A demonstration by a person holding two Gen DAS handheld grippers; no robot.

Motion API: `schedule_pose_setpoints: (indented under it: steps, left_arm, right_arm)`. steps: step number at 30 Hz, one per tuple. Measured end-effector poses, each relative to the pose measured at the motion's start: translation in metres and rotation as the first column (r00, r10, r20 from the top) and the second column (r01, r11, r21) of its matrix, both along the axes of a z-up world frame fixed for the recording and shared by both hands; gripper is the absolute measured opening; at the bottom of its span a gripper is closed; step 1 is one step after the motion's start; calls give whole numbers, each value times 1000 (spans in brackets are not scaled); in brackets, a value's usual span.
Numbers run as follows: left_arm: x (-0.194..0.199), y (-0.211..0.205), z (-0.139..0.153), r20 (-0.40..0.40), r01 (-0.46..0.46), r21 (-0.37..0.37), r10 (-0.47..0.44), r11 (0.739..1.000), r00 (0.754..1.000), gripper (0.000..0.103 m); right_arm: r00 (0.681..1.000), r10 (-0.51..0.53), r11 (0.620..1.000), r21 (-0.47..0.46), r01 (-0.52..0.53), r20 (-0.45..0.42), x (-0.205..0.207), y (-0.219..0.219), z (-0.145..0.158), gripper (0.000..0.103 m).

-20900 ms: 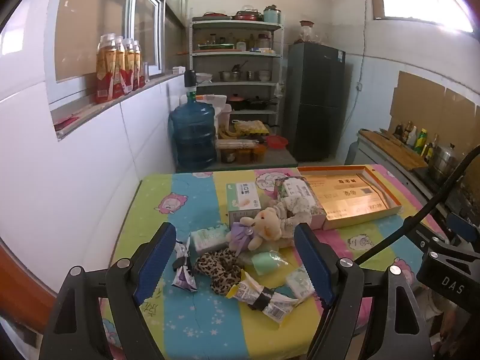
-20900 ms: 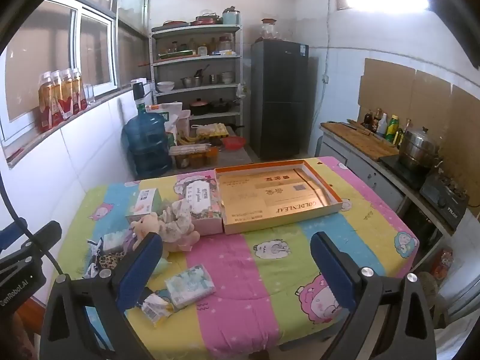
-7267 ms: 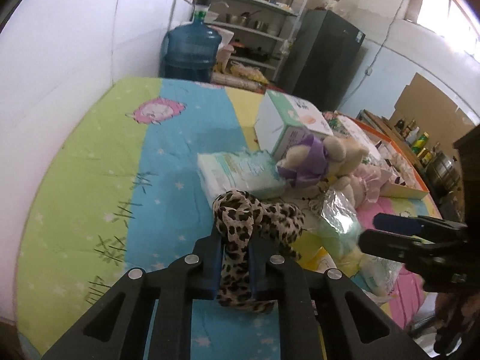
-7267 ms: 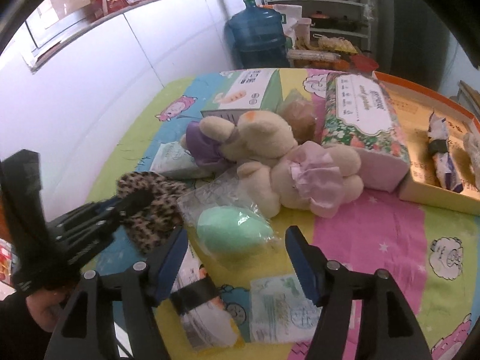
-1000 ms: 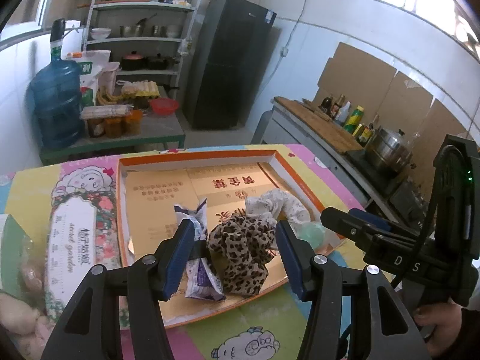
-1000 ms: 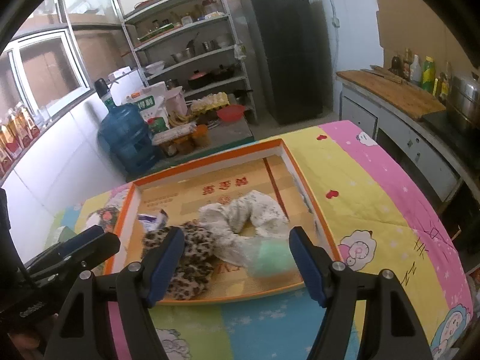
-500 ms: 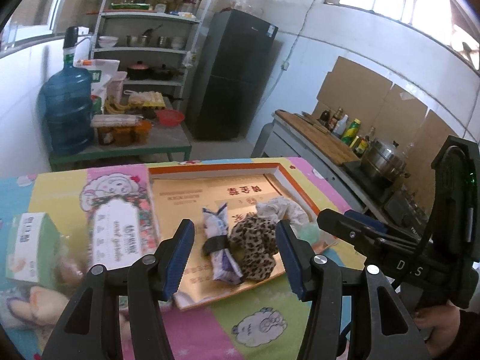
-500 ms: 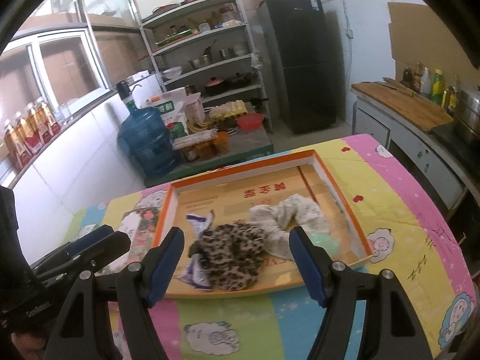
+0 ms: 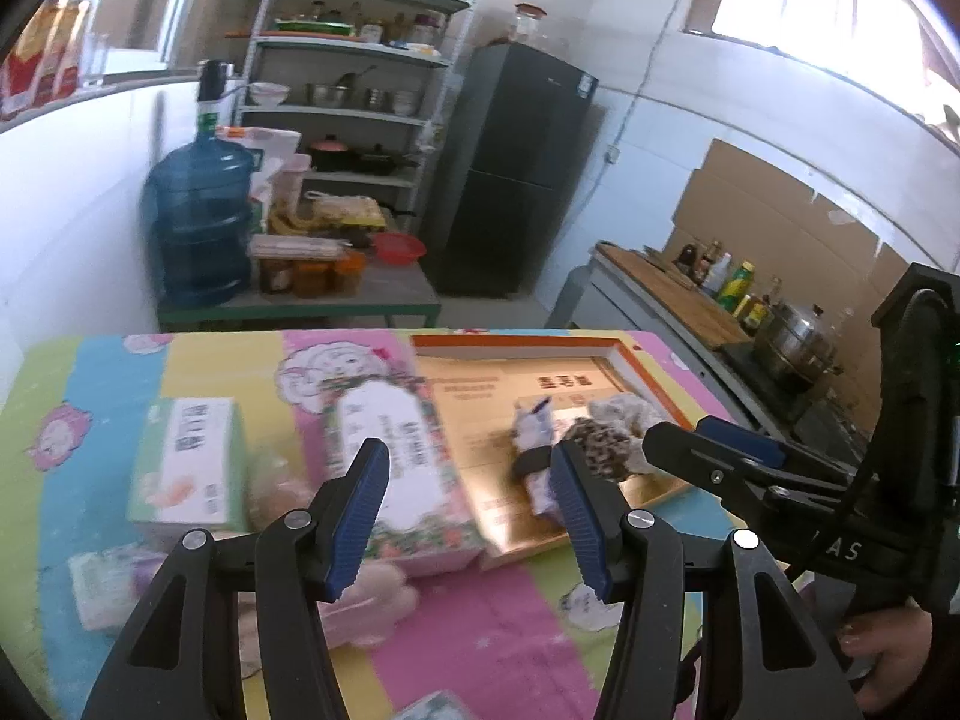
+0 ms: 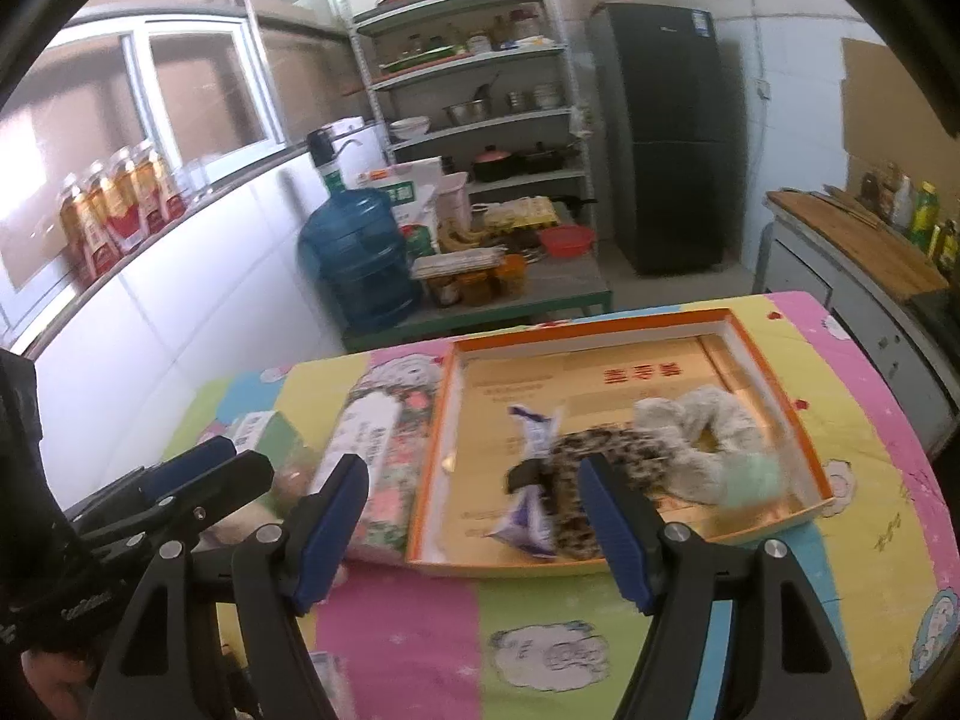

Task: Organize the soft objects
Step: 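Move both tools back over the teddy bears on the quilt, then grasp the purple-dress teddy bear with the left gripper while the right grasps the pink-dress bear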

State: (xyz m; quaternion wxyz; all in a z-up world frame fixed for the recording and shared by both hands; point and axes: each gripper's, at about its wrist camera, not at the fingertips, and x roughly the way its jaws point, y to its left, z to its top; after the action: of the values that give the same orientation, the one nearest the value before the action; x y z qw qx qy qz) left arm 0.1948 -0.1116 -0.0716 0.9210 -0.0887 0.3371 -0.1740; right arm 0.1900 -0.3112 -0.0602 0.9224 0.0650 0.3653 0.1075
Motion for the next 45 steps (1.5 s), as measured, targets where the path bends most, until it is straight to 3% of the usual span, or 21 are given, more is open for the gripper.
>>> schedule_pose_setpoints:
  steps: [13,28,33,37,45]
  left_arm:
    - [-28,71,1,13,-109,45,109,993,994,58]
    - [-58,128,-8,16,-161,61,160,985,987,58]
    - [-62,138,-18,11,-112,77,112,991,994,58]
    - [-59,140,-31,10,-17,92,16,996,1000,58]
    - [-28,146,-54,-6,180,139,-181,974,983,58]
  right_arm:
    - [995,96,995,0,-96,-9,-18,70,-4,72]
    - [989,144,989,-14,-144,-23,-41,123,-14,72]
    - [990,136,990,-17,-137,-36,-47,131,-19,72]
    - [992,117,993,-22,-118,-40,-50,132,-21,72]
    - [996,67,997,-36,-69,-54,-50,123,-24,72]
